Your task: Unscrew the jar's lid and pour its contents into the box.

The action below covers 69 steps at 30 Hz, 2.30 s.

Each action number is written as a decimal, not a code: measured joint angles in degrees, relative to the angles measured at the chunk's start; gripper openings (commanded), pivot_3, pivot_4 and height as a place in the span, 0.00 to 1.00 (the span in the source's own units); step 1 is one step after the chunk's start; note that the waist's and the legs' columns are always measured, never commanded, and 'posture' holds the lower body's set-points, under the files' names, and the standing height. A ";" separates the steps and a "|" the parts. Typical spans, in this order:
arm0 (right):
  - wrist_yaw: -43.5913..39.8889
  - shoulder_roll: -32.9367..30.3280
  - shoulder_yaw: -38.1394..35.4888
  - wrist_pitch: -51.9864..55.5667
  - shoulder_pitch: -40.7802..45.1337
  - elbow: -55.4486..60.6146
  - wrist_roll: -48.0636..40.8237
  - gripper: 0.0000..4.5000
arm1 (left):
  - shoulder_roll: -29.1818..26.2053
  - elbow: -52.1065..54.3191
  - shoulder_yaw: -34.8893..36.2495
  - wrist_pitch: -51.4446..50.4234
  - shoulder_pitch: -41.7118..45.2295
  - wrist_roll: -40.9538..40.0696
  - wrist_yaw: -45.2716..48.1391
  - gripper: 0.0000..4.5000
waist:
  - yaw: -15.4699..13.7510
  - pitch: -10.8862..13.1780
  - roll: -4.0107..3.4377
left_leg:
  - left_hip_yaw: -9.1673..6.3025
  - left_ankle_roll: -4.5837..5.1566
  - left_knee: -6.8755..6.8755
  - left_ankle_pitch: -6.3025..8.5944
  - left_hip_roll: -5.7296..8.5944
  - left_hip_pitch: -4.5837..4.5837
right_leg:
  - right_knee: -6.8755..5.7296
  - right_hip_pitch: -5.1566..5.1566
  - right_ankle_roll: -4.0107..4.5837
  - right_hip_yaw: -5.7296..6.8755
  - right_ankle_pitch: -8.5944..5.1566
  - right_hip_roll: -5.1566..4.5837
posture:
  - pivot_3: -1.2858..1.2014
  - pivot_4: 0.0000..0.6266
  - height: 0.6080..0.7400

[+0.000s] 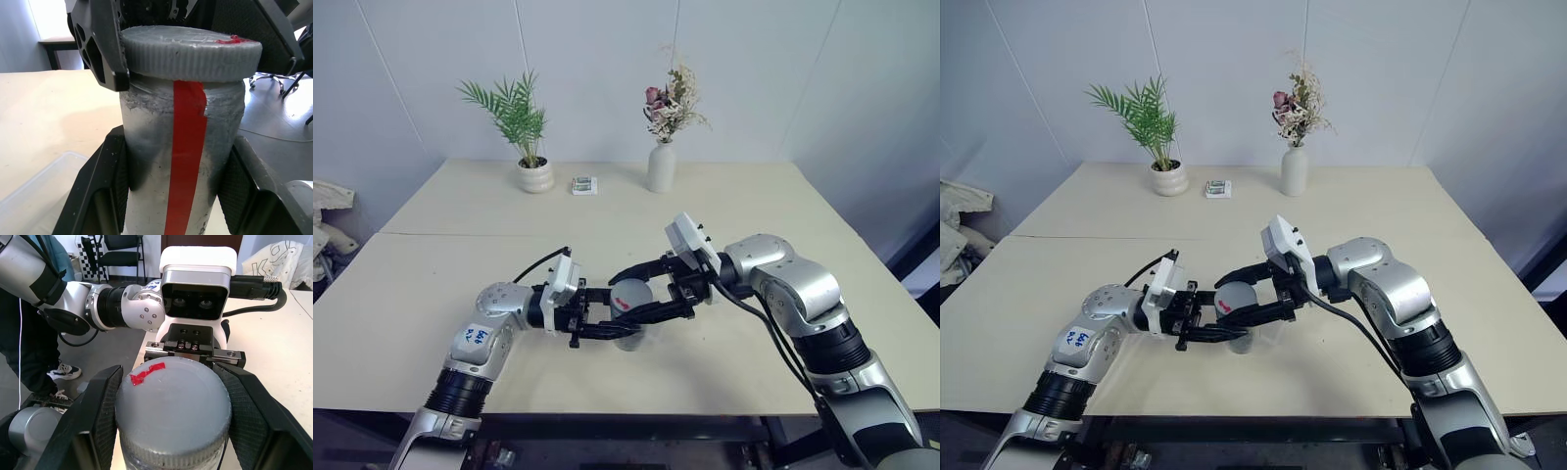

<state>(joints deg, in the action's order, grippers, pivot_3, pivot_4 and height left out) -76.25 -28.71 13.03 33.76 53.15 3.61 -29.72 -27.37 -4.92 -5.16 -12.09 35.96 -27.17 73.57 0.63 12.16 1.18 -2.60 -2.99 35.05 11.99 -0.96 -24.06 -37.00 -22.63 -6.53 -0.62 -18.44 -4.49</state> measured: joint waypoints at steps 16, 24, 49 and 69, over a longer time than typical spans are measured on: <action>3.73 1.50 -0.52 -1.30 -2.83 3.03 -0.62 1.00 | 1.21 2.28 -0.32 -0.87 -0.81 -0.48 -0.86 0.46 | 0.05 0.00 0.00 | -0.01 0.00 0.00 0.00 0.00 -0.01 | 0.00 0.00 -0.01 0.00 0.00 0.00 | 0.52 0.24 1.00; 6.38 2.57 -1.94 -1.70 -3.55 3.00 -1.02 1.00 | 0.49 3.76 0.99 -1.05 -3.32 -0.61 -1.81 0.46 | 0.10 0.00 0.00 | -0.02 0.01 -0.01 0.00 0.00 -0.02 | 0.01 0.00 -0.01 -0.01 0.00 0.00 | 0.52 0.24 1.00; 16.70 4.44 -3.79 1.01 -6.50 4.96 -1.94 1.00 | 3.61 4.42 4.10 0.13 -4.89 -0.77 -6.86 0.46 | 0.13 0.00 0.00 | -0.03 0.01 -0.01 0.00 0.00 -0.02 | 0.01 0.00 0.00 -0.01 0.00 0.00 | 0.52 0.24 1.00; 16.27 -3.07 -9.57 0.85 -9.82 3.63 -4.55 1.00 | 2.29 4.39 6.25 0.25 -6.47 -0.80 -7.61 0.46 | -0.05 0.00 0.00 | -0.02 0.01 0.00 0.01 0.01 -0.02 | 0.02 0.01 -0.01 -0.01 0.00 -0.01 | 0.52 0.24 1.00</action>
<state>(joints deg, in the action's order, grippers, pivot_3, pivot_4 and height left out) -59.98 -31.78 3.45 34.60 43.32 7.24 -34.26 -25.08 -0.52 1.09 -11.84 29.49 -27.97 65.96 0.58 12.16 1.18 -2.62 -2.97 35.05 11.99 -0.95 -24.08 -36.98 -22.62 -6.53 -0.63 -18.43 -4.49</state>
